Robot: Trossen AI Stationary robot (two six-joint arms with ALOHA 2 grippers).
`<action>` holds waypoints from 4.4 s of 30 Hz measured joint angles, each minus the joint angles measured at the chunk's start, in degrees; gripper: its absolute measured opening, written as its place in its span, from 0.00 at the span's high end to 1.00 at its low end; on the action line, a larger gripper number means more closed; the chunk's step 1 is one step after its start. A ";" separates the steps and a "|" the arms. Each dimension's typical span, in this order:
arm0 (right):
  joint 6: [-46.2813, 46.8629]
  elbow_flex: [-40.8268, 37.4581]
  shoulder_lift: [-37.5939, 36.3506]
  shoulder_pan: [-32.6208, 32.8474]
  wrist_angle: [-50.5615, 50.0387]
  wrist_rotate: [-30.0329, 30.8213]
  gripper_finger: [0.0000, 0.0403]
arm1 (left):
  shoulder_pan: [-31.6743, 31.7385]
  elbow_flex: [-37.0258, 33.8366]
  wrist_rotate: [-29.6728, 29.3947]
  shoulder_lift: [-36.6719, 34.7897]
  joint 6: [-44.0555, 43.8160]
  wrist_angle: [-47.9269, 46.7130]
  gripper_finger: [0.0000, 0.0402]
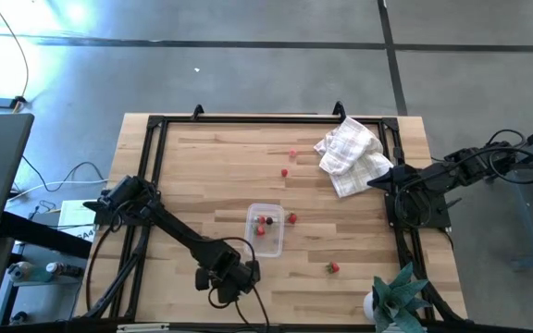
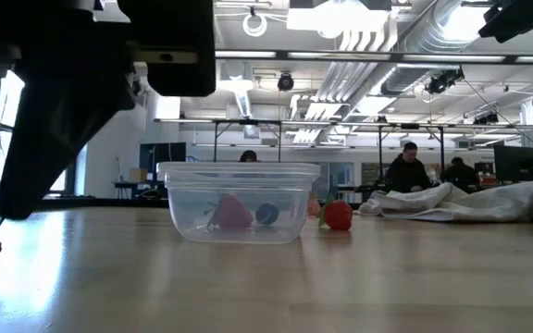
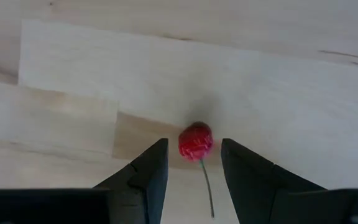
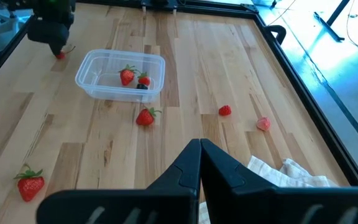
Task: Pick and placing Produce into tupperware
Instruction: Put the red cherry into the transparent container
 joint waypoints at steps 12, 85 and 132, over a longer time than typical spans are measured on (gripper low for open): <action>0.01 0.00 -0.01 0.00 0.00 -0.02 1.00 | 0.11 0.01 0.67 2.81 -0.17 0.28 0.66; 0.00 0.00 -0.01 0.02 0.02 0.00 1.00 | 1.67 18.16 -6.41 3.13 0.01 -15.98 0.82; -0.01 0.00 -0.01 0.01 0.02 -0.01 1.00 | 24.15 11.00 -2.46 6.90 -0.14 -4.26 0.82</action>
